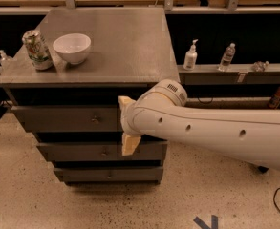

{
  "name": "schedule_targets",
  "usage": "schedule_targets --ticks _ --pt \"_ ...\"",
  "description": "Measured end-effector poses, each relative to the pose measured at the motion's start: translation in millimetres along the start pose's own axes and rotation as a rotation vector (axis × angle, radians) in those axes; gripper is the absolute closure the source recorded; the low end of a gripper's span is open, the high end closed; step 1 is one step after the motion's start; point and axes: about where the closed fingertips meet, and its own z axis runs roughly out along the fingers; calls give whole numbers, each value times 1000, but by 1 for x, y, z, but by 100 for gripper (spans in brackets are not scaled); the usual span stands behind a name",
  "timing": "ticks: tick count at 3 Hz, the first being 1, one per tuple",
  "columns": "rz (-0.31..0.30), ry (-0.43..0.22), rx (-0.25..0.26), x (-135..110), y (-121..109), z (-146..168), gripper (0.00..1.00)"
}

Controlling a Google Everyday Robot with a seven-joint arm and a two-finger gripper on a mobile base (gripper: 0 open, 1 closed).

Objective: Open top drawer

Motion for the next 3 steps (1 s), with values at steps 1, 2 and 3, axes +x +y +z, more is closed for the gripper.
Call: schedule_targets --ticks 1,2,3 --pt "-19 -53 -10 -16 -13 26 0" --pt "-35 -99 -57 -19 -18 51 0" --pt "-41 -99 -105 -12 -18 73 0"
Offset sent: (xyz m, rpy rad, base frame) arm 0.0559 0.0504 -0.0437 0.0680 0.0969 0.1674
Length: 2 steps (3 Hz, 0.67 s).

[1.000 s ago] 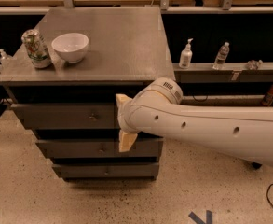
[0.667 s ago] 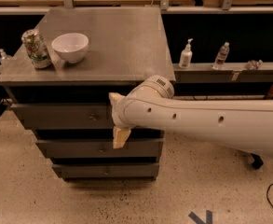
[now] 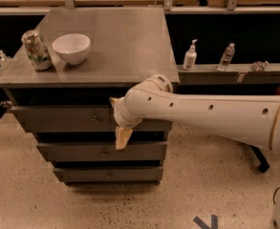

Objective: Open top drawer

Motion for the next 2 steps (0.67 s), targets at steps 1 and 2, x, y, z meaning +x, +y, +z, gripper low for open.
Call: schedule_targets --ticks 1,2 --pt "-7 26 -35 8 -5 11 0" --pt "-9 50 -66 12 -8 17 13"
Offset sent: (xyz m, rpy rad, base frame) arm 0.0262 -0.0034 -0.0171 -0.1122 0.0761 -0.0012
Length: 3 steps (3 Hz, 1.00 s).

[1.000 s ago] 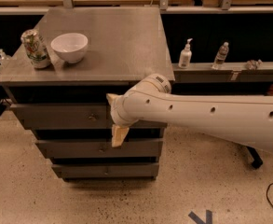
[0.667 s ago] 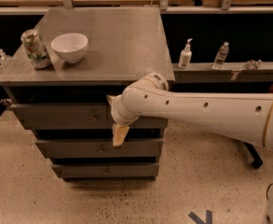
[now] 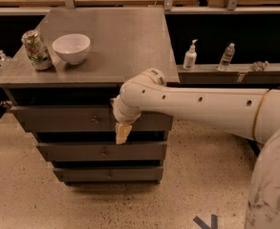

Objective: Open top drawer

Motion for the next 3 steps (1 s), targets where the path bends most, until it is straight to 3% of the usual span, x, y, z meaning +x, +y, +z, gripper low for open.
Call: schedule_targets --ticks 1,2,3 --pt "-4 11 -37 1 2 4 36" --pt "-23 -11 -105 -5 23 8 49" --pt "-32 -23 -122 -9 30 6 48"
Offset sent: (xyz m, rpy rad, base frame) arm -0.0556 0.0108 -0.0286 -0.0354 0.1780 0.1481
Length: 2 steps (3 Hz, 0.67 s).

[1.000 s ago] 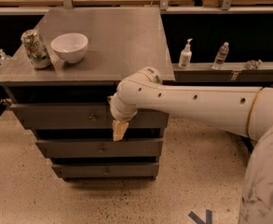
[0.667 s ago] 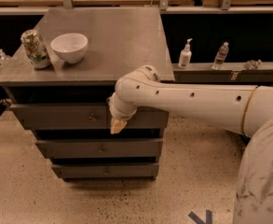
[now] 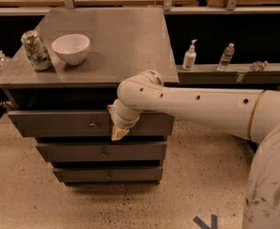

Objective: Open top drawer

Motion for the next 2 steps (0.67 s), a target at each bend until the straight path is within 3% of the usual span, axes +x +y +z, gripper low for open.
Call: schedule_targets --ticks 2 --pt "0 0 0 -1 -1 -4 40"
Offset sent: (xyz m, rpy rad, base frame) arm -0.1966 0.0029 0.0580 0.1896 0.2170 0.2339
